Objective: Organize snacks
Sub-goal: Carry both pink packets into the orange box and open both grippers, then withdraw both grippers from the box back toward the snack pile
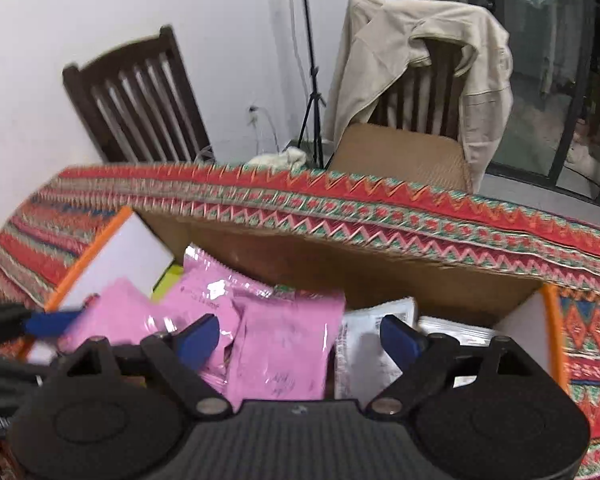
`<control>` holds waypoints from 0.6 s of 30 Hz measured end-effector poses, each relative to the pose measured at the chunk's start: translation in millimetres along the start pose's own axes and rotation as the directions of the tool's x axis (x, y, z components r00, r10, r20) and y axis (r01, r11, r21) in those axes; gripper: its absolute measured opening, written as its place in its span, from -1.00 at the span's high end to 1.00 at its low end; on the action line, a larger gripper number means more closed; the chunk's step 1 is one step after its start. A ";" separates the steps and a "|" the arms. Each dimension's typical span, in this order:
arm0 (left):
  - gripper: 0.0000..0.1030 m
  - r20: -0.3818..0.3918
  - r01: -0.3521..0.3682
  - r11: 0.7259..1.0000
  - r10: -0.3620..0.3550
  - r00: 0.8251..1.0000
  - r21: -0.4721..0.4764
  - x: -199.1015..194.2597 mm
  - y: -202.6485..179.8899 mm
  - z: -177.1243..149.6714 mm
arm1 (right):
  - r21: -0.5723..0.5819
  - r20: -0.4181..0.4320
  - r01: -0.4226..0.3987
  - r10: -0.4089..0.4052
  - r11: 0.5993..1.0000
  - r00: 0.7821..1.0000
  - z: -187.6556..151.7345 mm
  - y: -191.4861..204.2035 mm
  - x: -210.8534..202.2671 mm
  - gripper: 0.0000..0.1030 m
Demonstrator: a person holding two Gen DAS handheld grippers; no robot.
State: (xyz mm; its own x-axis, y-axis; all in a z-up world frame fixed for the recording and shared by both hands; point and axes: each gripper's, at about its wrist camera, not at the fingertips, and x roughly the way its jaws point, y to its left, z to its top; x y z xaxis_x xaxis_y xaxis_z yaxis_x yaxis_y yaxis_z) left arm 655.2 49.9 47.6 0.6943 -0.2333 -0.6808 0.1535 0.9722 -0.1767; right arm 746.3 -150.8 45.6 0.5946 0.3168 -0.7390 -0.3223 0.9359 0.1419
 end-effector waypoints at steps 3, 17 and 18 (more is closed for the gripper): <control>-0.38 0.008 -0.027 1.000 0.027 1.000 0.014 -20.3 -4.4 1.8 | 0.029 0.033 -0.001 0.000 1.000 0.999 1.3 -8.8 -29.2 -0.69; -0.71 0.232 -0.053 0.992 0.024 0.972 0.115 -261.5 -52.1 -35.4 | -0.055 0.215 0.014 -0.002 0.998 0.977 -59.0 -15.2 -273.0 -0.91; -0.73 0.247 -0.048 0.991 0.015 0.969 0.127 -275.9 -55.8 -45.7 | -0.056 0.231 0.008 0.005 0.998 0.973 -72.1 -14.9 -291.3 -0.95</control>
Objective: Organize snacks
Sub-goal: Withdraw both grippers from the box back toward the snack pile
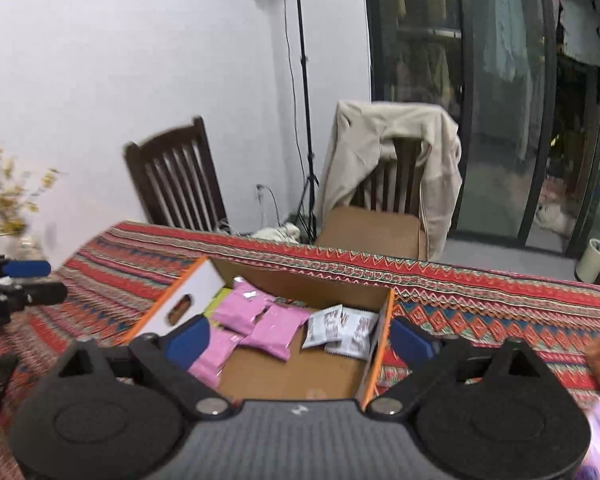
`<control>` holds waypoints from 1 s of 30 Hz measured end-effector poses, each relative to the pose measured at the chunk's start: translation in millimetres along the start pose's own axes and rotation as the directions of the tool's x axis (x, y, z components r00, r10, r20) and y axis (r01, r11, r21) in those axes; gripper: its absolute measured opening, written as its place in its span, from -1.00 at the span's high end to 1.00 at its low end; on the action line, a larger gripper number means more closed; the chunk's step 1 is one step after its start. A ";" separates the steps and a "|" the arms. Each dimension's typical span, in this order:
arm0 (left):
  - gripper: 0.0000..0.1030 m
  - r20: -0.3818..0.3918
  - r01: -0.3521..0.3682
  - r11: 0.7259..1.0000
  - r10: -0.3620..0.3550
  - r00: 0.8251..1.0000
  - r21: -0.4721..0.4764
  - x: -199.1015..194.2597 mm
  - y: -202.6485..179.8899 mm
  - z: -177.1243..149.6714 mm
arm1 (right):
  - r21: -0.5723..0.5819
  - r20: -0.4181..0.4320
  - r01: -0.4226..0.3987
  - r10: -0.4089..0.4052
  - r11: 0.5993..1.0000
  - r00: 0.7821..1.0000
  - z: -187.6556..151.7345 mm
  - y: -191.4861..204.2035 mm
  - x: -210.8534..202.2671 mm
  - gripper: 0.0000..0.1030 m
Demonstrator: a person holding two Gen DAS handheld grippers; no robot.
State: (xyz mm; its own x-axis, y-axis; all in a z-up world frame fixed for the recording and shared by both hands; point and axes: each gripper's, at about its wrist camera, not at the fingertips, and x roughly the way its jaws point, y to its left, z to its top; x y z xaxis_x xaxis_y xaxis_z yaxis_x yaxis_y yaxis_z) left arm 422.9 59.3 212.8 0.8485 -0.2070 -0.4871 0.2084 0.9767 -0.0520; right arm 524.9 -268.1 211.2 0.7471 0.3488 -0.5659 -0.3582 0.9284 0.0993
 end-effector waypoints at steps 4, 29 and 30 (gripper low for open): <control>-0.96 0.089 0.007 1.000 -0.010 0.996 0.030 -71.7 -23.4 -44.7 | -0.004 0.058 -0.029 0.029 1.000 0.998 -49.8 7.7 -76.1 -0.99; -1.00 -0.006 -0.117 0.993 0.117 0.993 -0.019 -148.2 -103.3 -292.3 | 0.070 0.141 0.069 -0.079 0.995 0.987 -387.0 83.2 -166.2 -1.00; -1.00 -0.010 -0.116 0.993 0.116 0.993 -0.019 -147.0 -104.2 -291.4 | 0.072 0.146 0.069 -0.079 0.995 0.986 -388.5 82.0 -166.4 -1.00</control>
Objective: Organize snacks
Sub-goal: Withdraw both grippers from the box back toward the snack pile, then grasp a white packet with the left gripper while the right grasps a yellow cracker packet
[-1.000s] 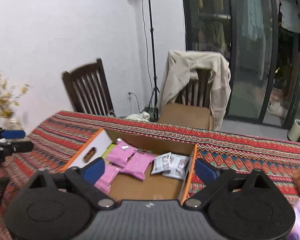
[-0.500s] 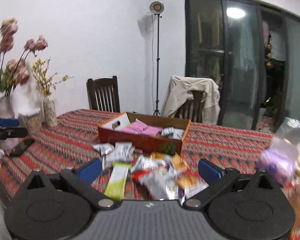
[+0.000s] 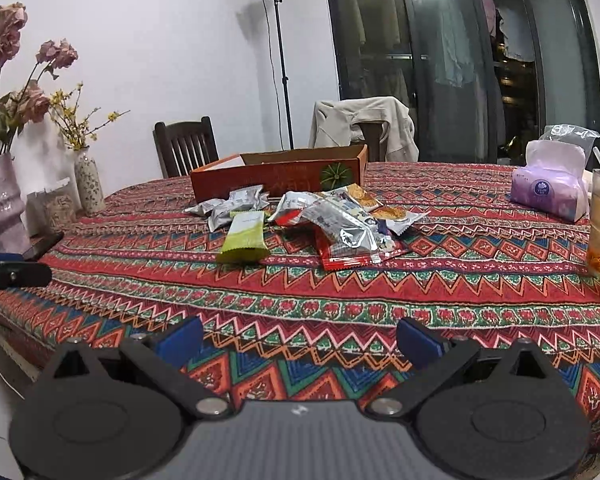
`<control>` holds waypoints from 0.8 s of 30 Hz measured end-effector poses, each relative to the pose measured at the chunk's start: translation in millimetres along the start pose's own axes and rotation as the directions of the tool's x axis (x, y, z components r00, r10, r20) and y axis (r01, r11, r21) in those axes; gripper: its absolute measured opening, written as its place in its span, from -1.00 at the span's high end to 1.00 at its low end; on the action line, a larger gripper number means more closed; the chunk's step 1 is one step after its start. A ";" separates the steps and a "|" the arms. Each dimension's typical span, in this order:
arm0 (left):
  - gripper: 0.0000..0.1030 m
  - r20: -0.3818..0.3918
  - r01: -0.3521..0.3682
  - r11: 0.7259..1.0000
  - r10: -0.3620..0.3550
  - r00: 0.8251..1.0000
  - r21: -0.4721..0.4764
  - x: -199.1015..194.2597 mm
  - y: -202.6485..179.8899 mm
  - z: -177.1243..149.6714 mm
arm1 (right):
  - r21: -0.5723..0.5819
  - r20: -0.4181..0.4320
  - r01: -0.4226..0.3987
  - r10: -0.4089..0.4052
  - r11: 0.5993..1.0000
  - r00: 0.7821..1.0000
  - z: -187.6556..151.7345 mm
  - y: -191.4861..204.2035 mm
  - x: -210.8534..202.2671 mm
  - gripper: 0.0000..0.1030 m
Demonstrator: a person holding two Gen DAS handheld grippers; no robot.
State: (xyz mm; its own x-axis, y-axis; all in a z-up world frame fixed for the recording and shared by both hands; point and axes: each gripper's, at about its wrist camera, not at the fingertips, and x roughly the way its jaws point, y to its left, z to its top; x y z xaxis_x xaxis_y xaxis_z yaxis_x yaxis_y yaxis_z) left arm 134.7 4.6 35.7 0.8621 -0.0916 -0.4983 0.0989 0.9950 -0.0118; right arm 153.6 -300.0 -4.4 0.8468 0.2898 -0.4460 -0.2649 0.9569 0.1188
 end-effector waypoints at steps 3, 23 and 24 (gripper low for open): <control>-1.00 -0.016 0.000 1.000 0.000 1.000 0.011 10.1 -1.5 3.8 | 0.005 0.013 0.012 -0.012 1.000 1.000 -0.3 -3.0 2.8 -1.00; -0.42 -0.109 0.177 0.949 -0.153 0.982 0.262 236.2 -1.5 117.1 | -0.153 -0.084 0.081 -0.094 0.985 0.992 114.4 -96.2 156.7 -0.15; -0.42 -0.129 0.198 0.945 -0.169 0.977 0.260 247.7 -1.3 119.7 | -0.169 -0.107 0.066 -0.085 0.983 0.991 117.2 -97.5 169.0 -0.10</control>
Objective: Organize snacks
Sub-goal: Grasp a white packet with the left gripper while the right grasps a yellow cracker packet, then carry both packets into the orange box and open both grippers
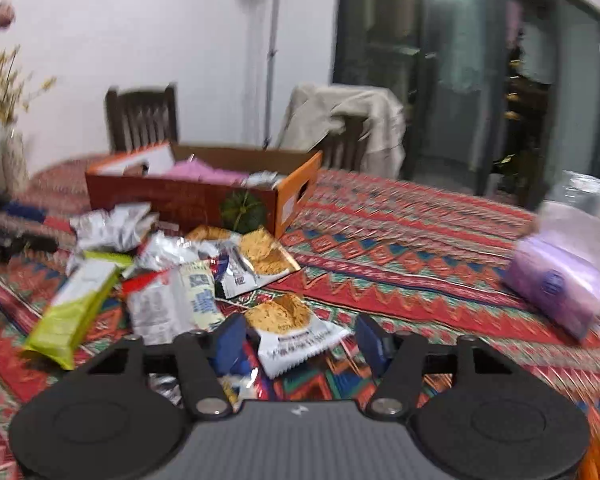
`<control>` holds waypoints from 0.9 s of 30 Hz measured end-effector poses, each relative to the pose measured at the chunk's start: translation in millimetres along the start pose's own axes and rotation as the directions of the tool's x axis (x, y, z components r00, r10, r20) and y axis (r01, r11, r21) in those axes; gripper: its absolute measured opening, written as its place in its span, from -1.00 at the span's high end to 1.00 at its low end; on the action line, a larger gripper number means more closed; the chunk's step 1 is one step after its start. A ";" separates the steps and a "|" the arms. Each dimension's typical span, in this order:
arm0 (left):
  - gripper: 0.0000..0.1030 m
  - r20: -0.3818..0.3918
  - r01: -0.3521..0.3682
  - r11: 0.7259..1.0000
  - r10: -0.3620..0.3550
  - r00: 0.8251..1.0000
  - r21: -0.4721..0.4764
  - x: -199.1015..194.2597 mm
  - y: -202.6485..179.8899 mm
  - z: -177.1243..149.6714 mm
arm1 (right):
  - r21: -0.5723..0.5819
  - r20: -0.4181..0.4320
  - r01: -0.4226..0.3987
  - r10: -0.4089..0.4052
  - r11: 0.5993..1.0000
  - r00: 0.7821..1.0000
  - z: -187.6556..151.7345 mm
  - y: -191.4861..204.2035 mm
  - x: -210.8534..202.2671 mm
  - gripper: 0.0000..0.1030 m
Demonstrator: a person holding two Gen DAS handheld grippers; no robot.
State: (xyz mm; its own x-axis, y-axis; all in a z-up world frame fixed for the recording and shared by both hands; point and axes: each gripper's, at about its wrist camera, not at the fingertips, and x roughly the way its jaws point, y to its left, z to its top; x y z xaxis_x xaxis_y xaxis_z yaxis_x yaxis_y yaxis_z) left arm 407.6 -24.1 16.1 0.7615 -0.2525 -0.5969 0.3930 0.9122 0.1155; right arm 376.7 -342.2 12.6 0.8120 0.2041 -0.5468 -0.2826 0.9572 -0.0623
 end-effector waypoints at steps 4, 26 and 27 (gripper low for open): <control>-0.41 -0.048 0.042 0.999 -0.042 0.998 0.000 27.7 8.6 4.7 | -0.067 -0.075 -0.033 0.028 0.997 0.997 7.9 3.0 39.6 -0.10; 0.11 0.081 0.012 0.969 0.009 0.997 -0.248 -102.4 11.3 -35.2 | 0.039 0.020 0.050 -0.050 0.998 0.999 -2.5 12.4 -35.3 0.17; 0.11 0.091 -0.013 0.967 0.037 0.995 -0.256 -115.0 8.2 -42.9 | 0.053 0.034 0.040 -0.041 0.998 0.999 -6.8 17.4 -49.2 0.17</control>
State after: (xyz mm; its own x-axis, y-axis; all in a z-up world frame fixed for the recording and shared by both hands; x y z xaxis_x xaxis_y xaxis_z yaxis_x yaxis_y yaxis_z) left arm 301.2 26.3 51.7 0.8193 -0.2463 -0.5178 0.2380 0.9676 -0.0838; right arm 328.4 -337.0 32.7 0.8398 0.1711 -0.5153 -0.2228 0.9740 -0.0397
